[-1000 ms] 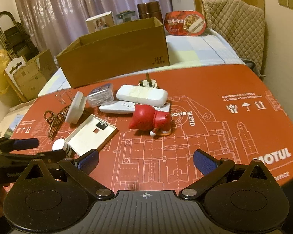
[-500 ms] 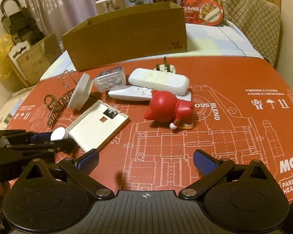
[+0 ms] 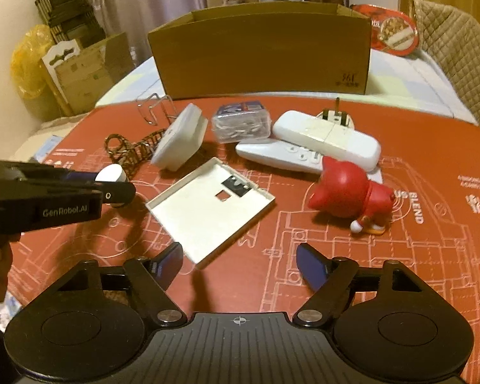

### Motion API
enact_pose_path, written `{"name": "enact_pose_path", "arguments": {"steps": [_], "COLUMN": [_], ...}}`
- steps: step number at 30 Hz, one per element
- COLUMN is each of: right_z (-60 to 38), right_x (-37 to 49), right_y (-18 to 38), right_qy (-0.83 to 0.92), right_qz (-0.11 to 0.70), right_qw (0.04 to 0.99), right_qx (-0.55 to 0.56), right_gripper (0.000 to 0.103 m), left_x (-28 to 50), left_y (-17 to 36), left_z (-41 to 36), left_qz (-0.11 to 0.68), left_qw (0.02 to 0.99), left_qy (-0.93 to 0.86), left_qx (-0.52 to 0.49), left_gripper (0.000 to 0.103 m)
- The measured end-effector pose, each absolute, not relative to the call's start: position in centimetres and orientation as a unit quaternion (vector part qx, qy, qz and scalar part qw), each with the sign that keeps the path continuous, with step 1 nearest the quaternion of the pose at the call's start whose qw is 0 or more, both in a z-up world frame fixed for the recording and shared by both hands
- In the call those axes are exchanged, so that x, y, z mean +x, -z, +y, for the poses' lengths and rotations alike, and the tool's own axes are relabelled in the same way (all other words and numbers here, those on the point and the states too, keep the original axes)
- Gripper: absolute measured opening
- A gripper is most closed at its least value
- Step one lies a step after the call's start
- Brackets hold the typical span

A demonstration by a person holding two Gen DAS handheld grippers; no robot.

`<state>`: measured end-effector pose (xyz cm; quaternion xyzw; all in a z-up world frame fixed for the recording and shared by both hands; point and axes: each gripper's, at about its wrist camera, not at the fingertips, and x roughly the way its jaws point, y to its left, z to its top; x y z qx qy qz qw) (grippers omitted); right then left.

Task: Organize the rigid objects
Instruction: 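Grasp the small white round cylinder with the left gripper while the right gripper grasps the white flat tray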

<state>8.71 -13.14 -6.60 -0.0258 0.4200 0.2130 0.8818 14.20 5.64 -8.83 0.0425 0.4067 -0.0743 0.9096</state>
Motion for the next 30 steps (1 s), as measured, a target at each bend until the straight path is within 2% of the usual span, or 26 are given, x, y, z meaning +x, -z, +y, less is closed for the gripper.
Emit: {"name": "enact_pose_path", "arguments": {"steps": [7, 16, 18, 23, 27, 30], "right_z": [-14.9, -13.3, -12.5, -10.7, -8.7, -7.2], "right_x": [9.2, 9.4, 9.7, 11.2, 11.6, 11.6], "right_y": [6.9, 6.2, 6.4, 7.5, 8.2, 8.9], "right_qy": [-0.187, -0.202, -0.196, -0.169, -0.151, -0.142], "right_qz": [0.426, 0.424, 0.426, 0.436, 0.422, 0.410], "right_qw": [0.885, 0.883, 0.883, 0.883, 0.894, 0.900], "right_qx": [-0.007, 0.026, 0.032, 0.039, 0.006, -0.042], "right_gripper": [0.076, 0.078, 0.083, 0.088, 0.099, 0.100], "left_x": [14.0, 12.7, 12.8, 13.0, 12.9, 12.8], "left_y": [9.3, 7.6, 7.4, 7.3, 7.4, 7.5], "left_z": [4.2, 6.6, 7.0, 7.9, 8.5, 8.7], "left_qz": [0.421, 0.394, 0.393, 0.392, 0.392, 0.394], "left_qw": [0.895, 0.917, 0.918, 0.919, 0.919, 0.918], "left_qy": [0.144, 0.062, 0.057, 0.046, 0.036, 0.034], "left_qx": [0.009, 0.014, 0.004, -0.010, -0.018, -0.019], "left_gripper": [0.026, 0.025, 0.025, 0.025, 0.025, 0.025]}}
